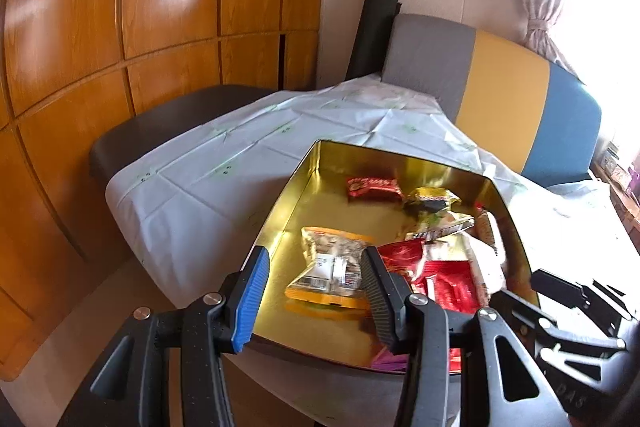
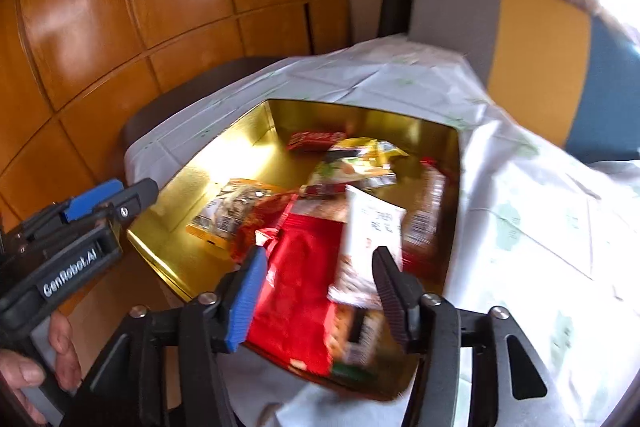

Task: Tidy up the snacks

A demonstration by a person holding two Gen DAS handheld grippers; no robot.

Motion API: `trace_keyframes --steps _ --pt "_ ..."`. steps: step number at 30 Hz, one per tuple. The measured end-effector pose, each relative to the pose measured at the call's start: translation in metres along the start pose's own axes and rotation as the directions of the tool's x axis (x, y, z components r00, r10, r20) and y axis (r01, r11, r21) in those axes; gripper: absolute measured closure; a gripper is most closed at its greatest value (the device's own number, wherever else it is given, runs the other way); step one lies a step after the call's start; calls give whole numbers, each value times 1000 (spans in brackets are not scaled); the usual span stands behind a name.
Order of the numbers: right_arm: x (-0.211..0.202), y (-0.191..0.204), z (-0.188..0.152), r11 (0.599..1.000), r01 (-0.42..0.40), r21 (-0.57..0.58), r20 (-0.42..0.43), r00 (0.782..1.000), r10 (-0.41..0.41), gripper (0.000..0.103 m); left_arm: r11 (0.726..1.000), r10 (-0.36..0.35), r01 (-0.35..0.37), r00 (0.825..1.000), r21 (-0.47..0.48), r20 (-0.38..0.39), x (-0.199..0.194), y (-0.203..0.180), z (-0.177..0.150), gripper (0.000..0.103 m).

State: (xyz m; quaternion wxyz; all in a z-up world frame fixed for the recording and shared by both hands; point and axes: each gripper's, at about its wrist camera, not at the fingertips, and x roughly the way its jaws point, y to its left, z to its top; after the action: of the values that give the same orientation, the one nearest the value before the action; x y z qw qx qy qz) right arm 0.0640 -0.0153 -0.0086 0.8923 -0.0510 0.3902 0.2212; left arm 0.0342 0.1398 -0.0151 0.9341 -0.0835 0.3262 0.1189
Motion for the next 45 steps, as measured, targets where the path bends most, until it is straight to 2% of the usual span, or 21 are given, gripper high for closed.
trace_keyframes --steps 7,12,16,20,21,24,28,35,45 --pt "-19 -19 -18 991 104 89 32 994 -107 34 1000 -1 1 1000 27 21 -8 -16 -7 55" --pt "-21 -33 -27 979 144 141 23 989 -149 32 999 -4 3 1000 50 25 -12 -25 -11 54" --pt "-22 -36 -31 978 148 147 21 988 -153 31 998 3 -5 1000 66 22 -14 -32 -13 53" --pt "-24 -36 -34 977 153 146 30 987 -159 31 997 20 -22 999 75 25 -16 -39 -12 37" --pt "-24 -36 -34 977 155 145 31 986 -161 31 997 23 -25 999 79 28 -16 -41 -11 37" --pt "-25 -37 -35 976 160 145 35 985 -166 31 997 22 -25 999 80 47 -18 -43 -11 36" --pt "-26 -36 -34 976 161 145 41 985 -169 31 995 56 -63 995 80 82 -21 -44 -10 36" --pt "-26 -34 -33 977 163 136 48 984 -171 31 992 89 -95 993 79 80 -20 -43 -10 36" --pt "-27 -32 -32 977 167 130 53 983 -175 31 994 82 -88 993 70 82 -21 -42 -9 36"
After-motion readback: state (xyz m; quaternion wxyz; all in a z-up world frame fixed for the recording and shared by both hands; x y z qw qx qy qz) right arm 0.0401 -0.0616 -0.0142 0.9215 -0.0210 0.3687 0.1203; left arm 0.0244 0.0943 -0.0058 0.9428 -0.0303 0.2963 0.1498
